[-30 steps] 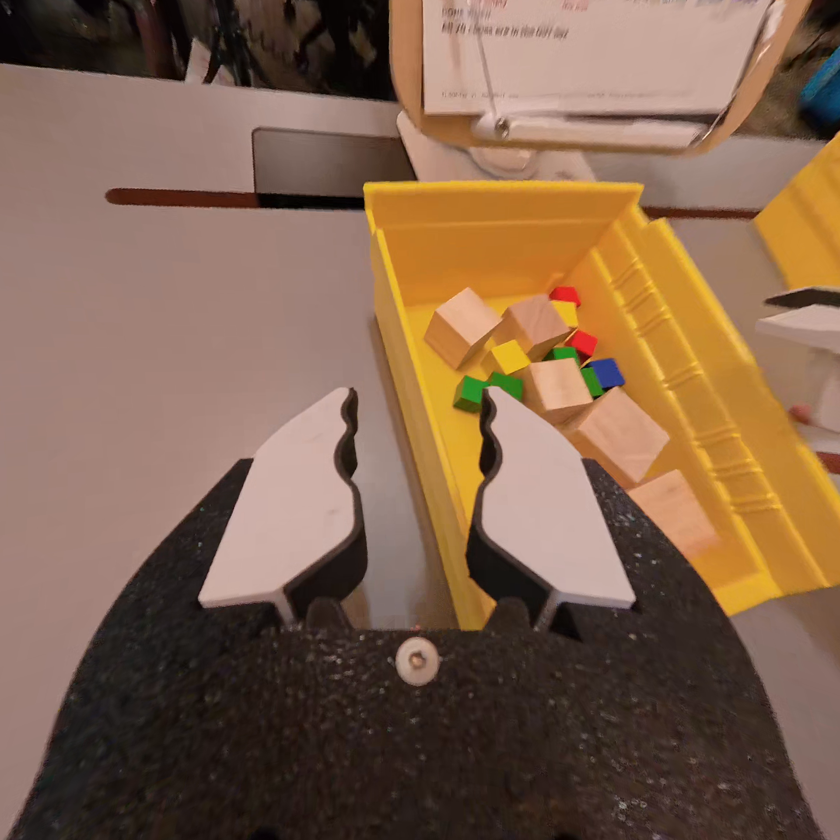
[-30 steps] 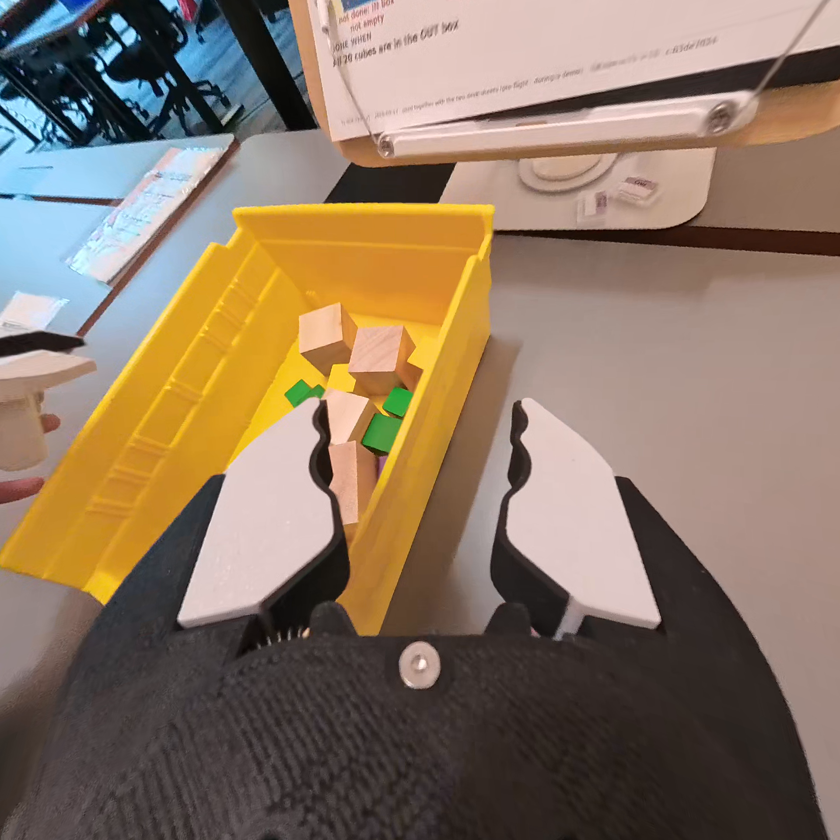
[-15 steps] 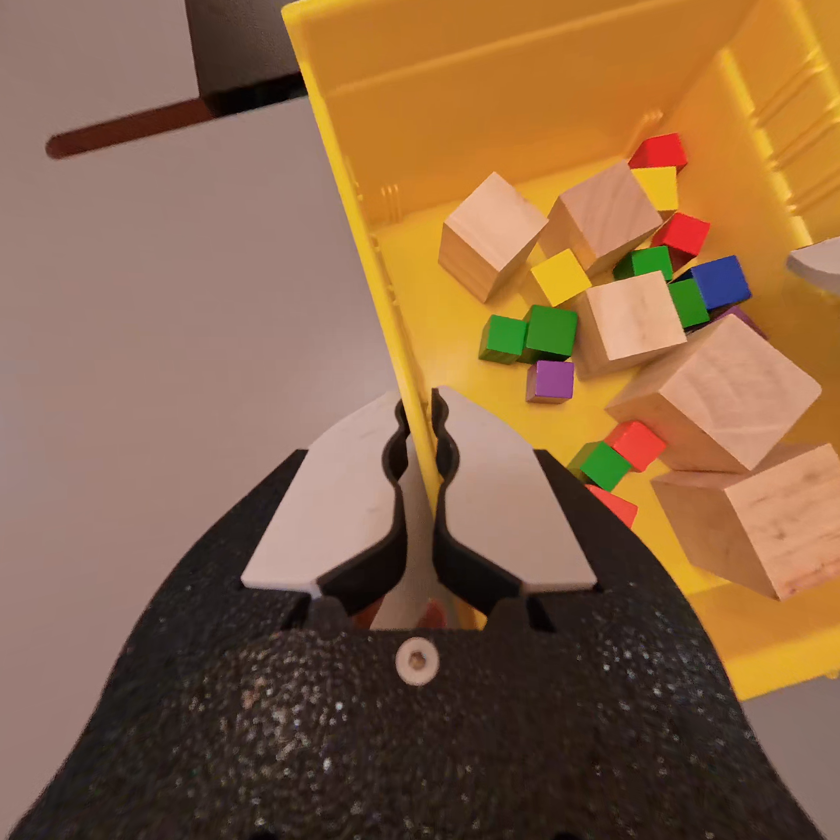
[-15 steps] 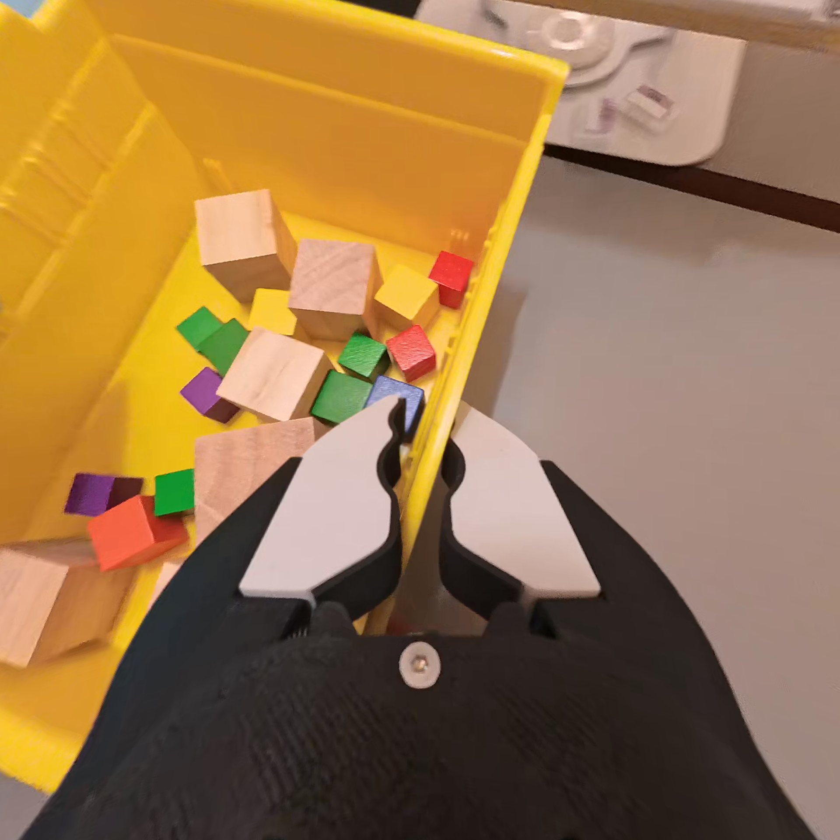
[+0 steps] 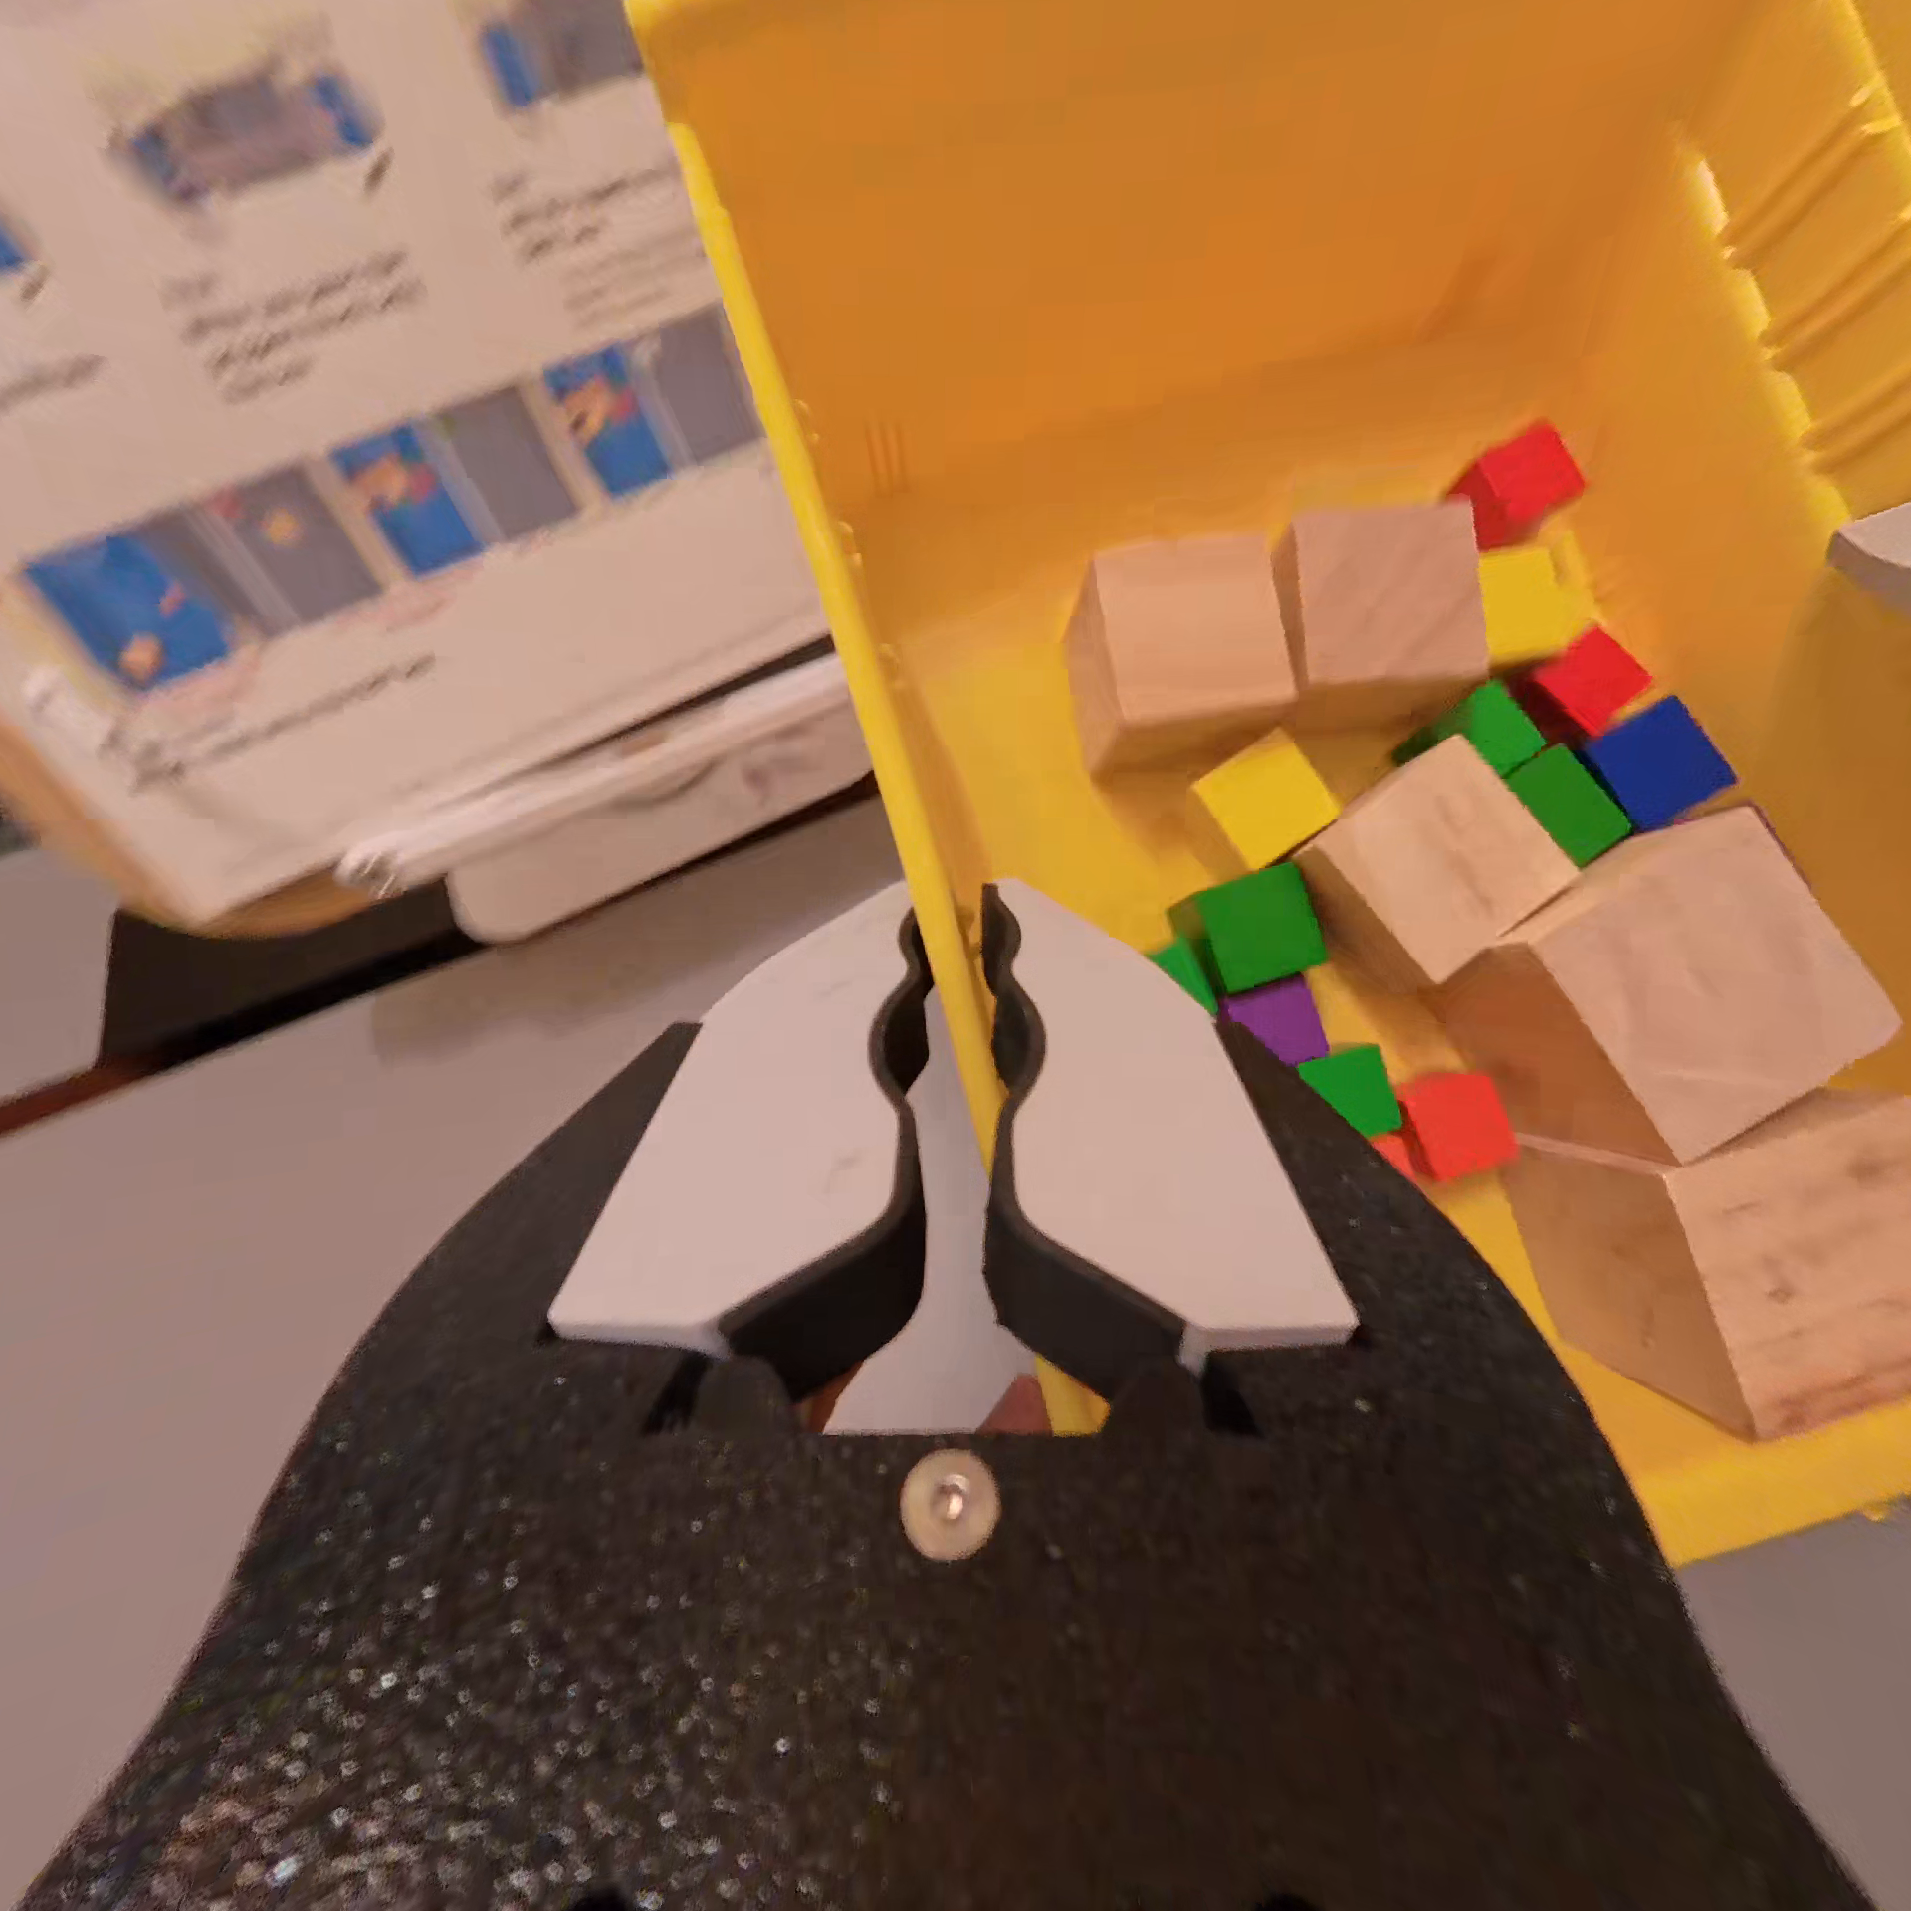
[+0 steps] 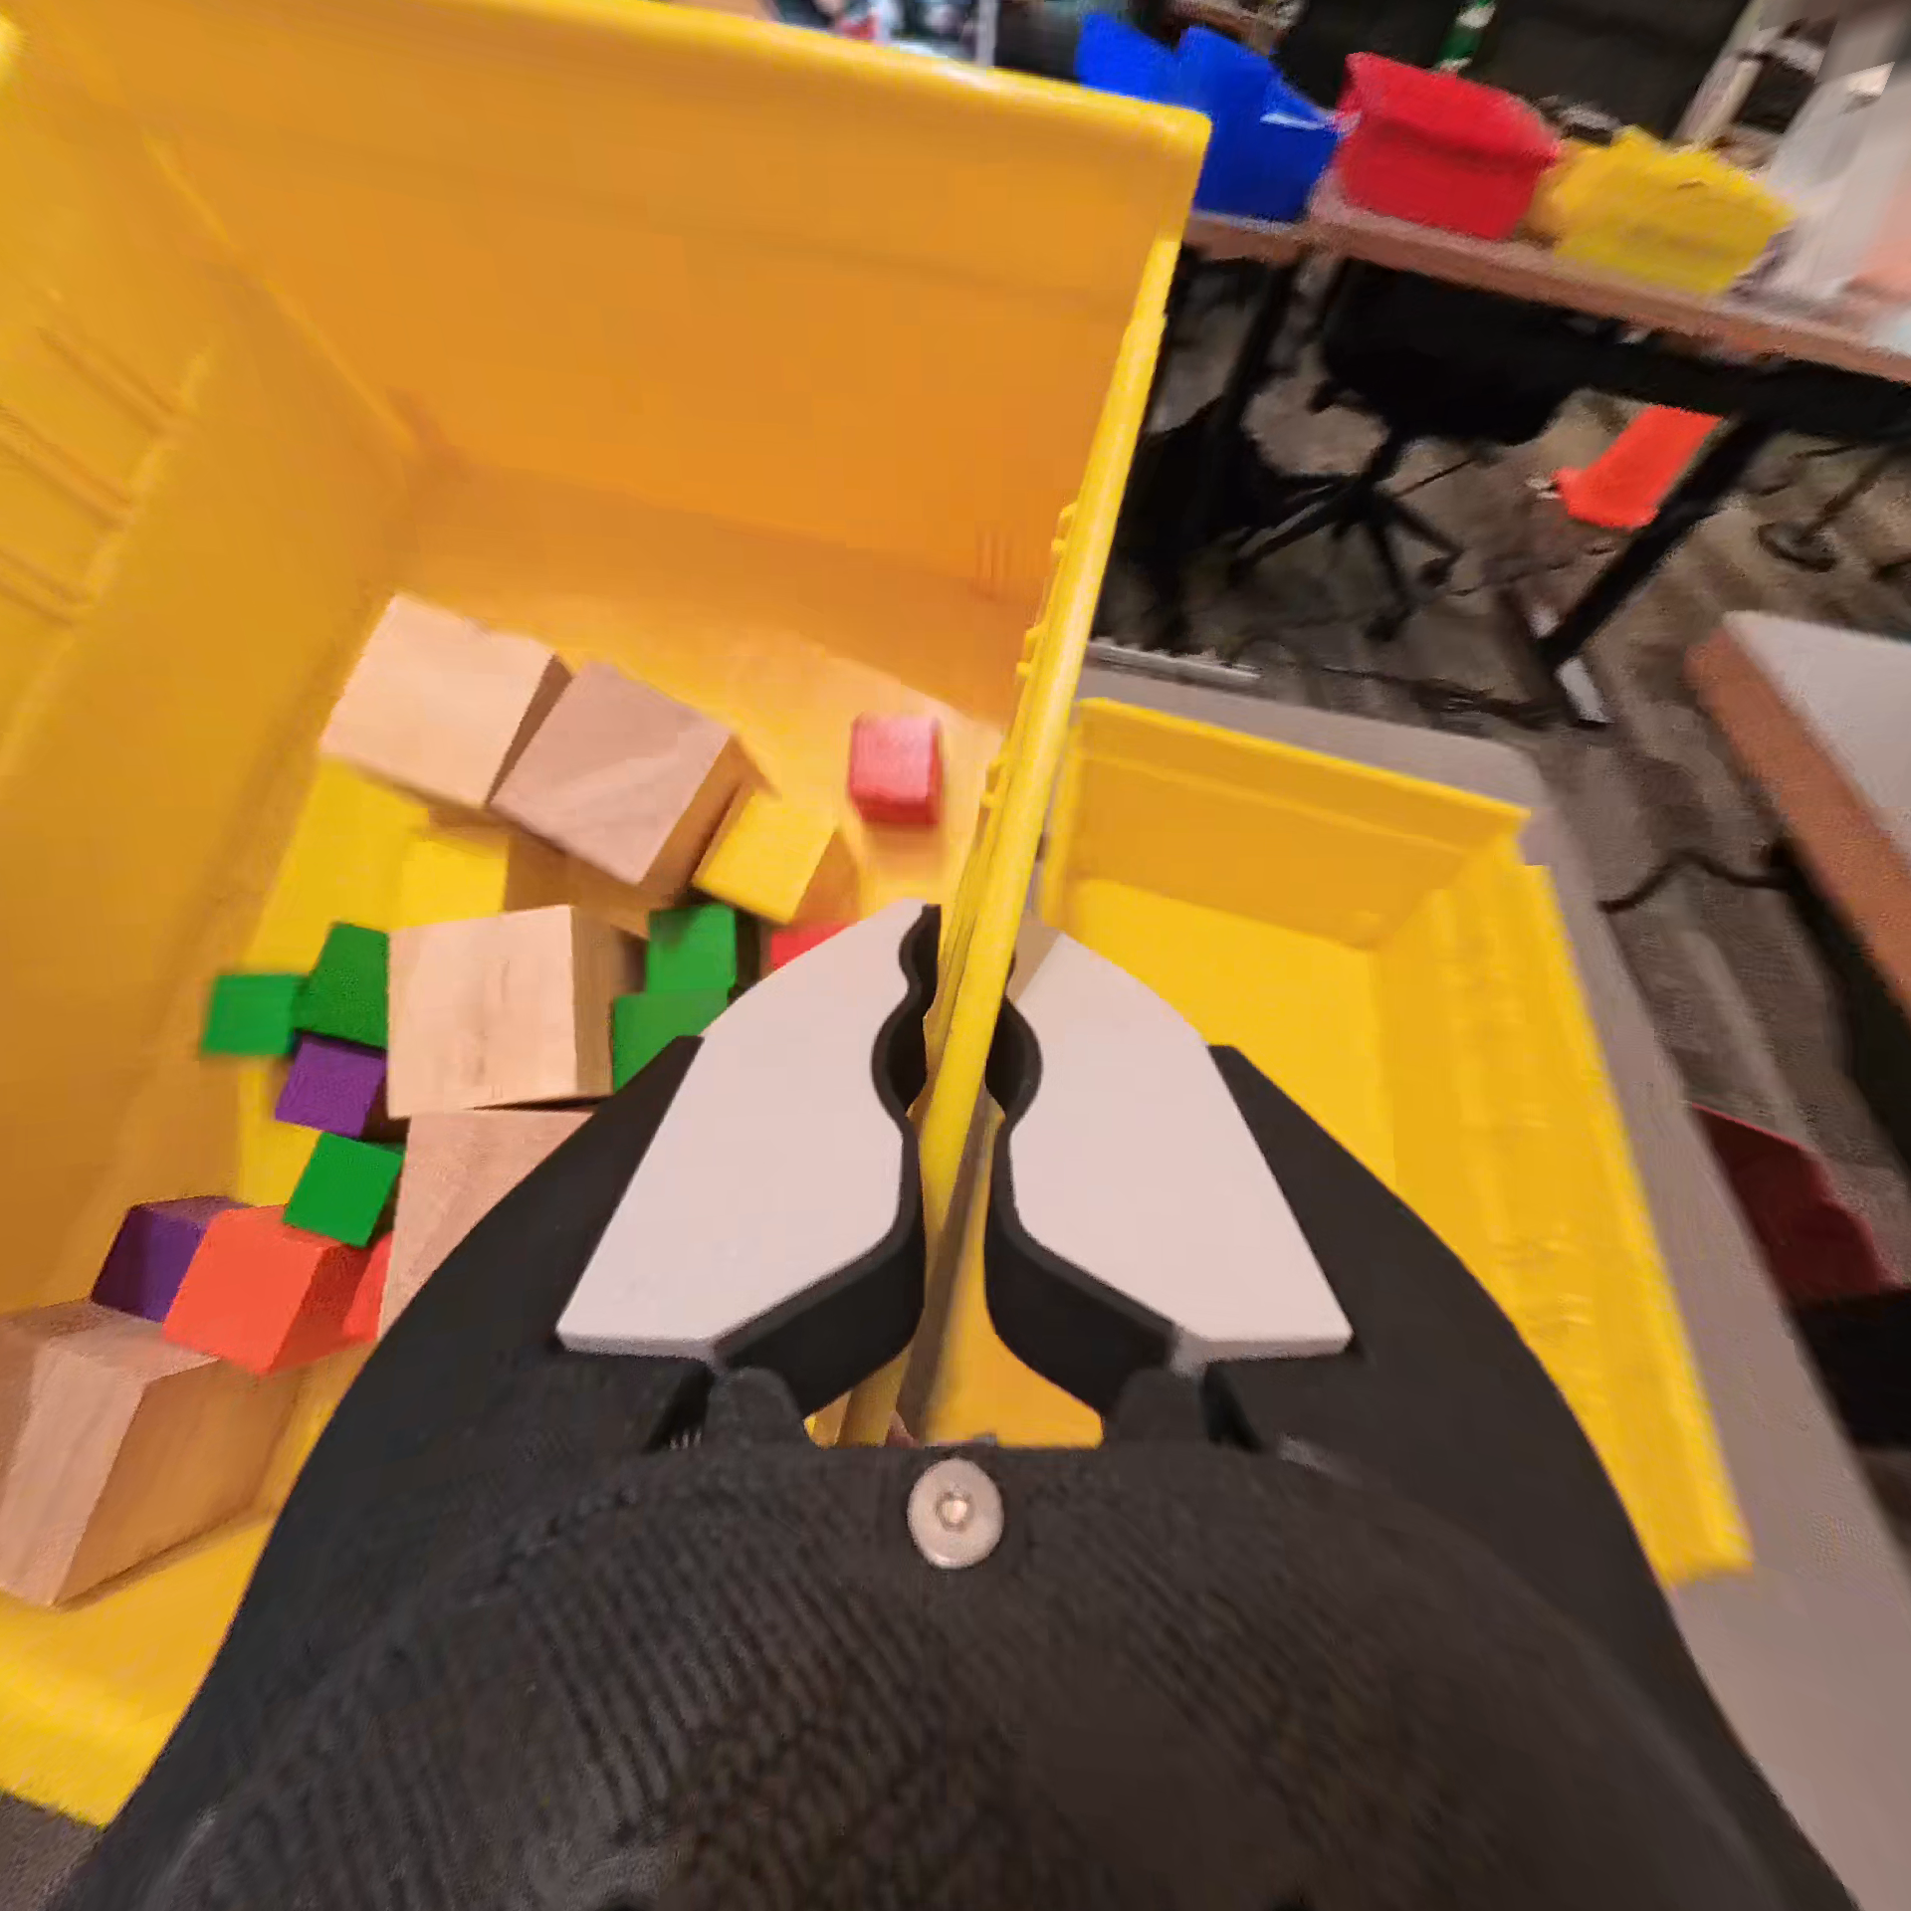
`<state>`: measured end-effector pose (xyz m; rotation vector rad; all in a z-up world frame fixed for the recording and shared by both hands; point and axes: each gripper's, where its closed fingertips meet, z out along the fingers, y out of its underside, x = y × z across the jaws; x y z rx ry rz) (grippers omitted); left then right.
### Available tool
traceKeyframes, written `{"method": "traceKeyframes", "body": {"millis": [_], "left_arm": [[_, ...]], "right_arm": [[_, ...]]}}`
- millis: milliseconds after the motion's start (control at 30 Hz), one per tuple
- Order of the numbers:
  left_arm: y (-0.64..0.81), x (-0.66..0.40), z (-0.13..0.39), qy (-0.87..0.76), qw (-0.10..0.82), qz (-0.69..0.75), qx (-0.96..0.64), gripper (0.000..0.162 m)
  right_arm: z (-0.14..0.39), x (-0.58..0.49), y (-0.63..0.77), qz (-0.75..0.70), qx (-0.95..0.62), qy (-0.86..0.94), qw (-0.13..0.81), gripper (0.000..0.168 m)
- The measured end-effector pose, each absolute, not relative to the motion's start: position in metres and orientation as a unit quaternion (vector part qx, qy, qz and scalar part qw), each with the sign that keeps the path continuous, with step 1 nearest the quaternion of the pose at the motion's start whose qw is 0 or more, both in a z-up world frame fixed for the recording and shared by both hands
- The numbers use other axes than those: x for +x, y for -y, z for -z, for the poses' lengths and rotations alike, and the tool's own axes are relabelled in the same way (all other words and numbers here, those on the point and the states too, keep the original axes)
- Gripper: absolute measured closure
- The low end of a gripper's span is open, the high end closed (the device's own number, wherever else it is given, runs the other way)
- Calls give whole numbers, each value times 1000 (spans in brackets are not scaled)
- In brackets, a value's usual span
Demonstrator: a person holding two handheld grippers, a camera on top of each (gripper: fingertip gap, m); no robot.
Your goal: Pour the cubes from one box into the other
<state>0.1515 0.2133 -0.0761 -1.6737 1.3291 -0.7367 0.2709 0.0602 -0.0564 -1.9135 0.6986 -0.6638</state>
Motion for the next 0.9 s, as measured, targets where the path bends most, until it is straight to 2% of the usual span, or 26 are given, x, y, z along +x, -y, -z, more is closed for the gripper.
{"method": "traceKeyframes", "body": {"millis": [33,200,433,667,900], "left_arm": [[-202,171,68,-542,425,296,-662,156],[-147,266,35,-570,423,337,-619,156],[-93,363,-3,-529,486,430,-547,156],[-72,402,-4,-490,563,456,-485,157],[-72,420,7,-449,592,512,-430,157]], "right_arm": [[49,286,-46,281,-781,-296,473,162],[16,363,20,306,-745,-341,485,162],[-15,436,86,368,-652,-367,553,163],[-11,466,109,412,-582,-344,611,163],[-14,469,113,481,-532,-305,627,163]]}}
